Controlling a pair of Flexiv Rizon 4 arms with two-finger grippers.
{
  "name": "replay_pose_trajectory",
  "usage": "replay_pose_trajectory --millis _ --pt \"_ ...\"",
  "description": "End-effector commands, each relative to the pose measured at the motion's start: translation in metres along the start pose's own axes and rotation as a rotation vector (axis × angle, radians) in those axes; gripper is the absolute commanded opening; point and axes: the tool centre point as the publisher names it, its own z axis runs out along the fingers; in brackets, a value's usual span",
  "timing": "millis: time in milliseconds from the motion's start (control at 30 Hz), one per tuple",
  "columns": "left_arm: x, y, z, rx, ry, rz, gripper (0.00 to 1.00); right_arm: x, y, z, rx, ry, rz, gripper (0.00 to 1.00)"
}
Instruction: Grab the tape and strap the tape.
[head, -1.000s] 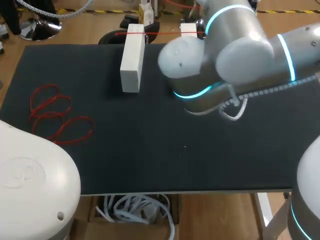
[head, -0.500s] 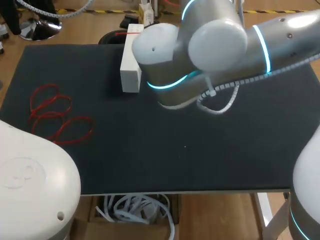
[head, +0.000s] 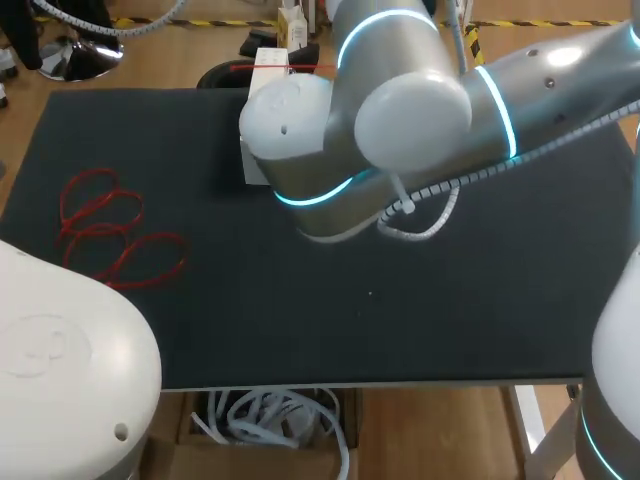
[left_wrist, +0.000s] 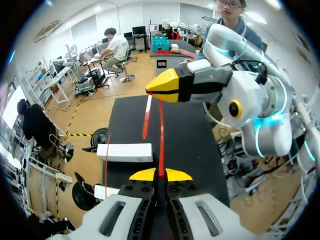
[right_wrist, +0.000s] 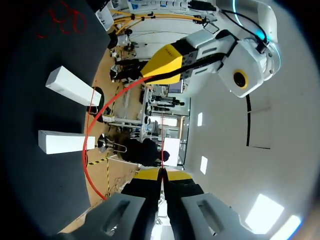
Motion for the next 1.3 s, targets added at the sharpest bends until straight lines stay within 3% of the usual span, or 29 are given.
replay_pose_trajectory --millis 33,600,1300 --pt "0.0 0.0 -0.001 -0.004 0.001 -0.001 0.0 -0.001 0.007 -0.006 -0.012 0.0 -0.008 0.0" --pt "0.0 0.0 -0.001 -0.004 0.001 -0.001 0.0 0.0 0.028 -0.009 -0.063 -0.011 -0.039 0.0" --pt "0.0 0.0 -0.001 -0.004 0.001 -0.001 0.0 0.004 0.04 -0.005 -0.062 0.003 -0.058 0.0"
